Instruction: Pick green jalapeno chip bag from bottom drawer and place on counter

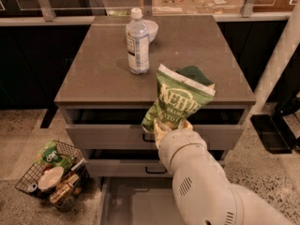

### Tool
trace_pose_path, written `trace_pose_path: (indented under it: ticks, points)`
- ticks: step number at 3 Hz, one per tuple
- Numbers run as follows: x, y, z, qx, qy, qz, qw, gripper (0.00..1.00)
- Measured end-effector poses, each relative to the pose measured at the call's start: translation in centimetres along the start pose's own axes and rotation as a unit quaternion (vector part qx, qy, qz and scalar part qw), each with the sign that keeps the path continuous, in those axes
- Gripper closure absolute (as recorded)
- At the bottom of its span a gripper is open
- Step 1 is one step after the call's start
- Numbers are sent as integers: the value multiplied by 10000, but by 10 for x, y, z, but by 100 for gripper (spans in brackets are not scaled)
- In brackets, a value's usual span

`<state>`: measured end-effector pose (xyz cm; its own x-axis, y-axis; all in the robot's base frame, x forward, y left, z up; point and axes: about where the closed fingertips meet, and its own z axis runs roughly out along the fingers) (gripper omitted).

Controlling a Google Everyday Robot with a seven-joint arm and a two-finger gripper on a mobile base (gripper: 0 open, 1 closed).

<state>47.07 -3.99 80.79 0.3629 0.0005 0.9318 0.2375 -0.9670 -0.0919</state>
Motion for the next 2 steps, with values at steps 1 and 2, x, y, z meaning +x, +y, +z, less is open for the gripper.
trace_pose_path:
  ticks: [1, 2]
  points:
    - [44, 30, 7, 113, 484, 462, 9977, 100]
    - [44, 30, 7, 115, 482, 459, 9977, 100]
